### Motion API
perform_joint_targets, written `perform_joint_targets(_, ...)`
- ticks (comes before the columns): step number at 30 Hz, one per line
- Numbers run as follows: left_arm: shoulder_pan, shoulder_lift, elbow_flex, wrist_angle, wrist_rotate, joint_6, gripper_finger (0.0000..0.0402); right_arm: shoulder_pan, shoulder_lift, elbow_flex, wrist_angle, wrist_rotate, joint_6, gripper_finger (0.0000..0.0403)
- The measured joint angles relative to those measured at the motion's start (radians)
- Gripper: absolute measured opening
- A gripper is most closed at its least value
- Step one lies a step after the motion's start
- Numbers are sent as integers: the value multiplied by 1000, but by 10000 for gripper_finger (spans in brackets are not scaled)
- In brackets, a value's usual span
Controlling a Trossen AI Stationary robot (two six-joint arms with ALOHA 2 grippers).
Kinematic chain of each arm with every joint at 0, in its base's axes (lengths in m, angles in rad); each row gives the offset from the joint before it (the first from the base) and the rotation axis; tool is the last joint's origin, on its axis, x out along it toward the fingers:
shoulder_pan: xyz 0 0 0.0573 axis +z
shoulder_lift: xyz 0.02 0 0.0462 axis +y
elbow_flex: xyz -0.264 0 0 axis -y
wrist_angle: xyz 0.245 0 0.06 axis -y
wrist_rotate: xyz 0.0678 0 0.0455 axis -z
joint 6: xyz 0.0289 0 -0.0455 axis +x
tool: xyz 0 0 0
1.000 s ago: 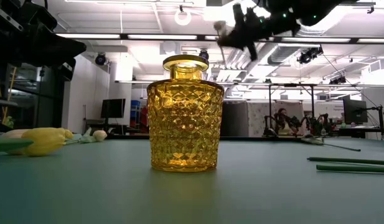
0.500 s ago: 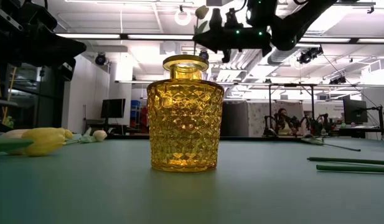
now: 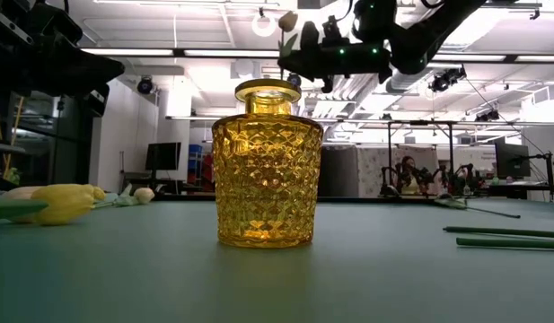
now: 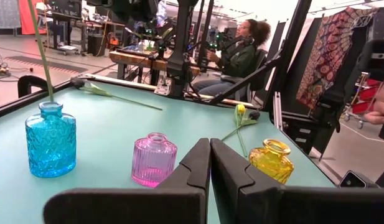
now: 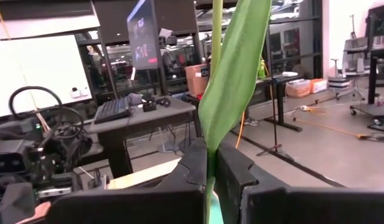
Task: Sort flowers into vase by color
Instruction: Put the top right white flower into the blue vase
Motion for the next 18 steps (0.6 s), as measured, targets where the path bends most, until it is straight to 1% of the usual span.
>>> perform_joint_targets(12,0,0,0,0,0,0,0,7,1,0,-25,0,-1,0)
perform_joint_targets(18,0,0,0,0,0,0,0,42,42,0,-24,8,-18,0)
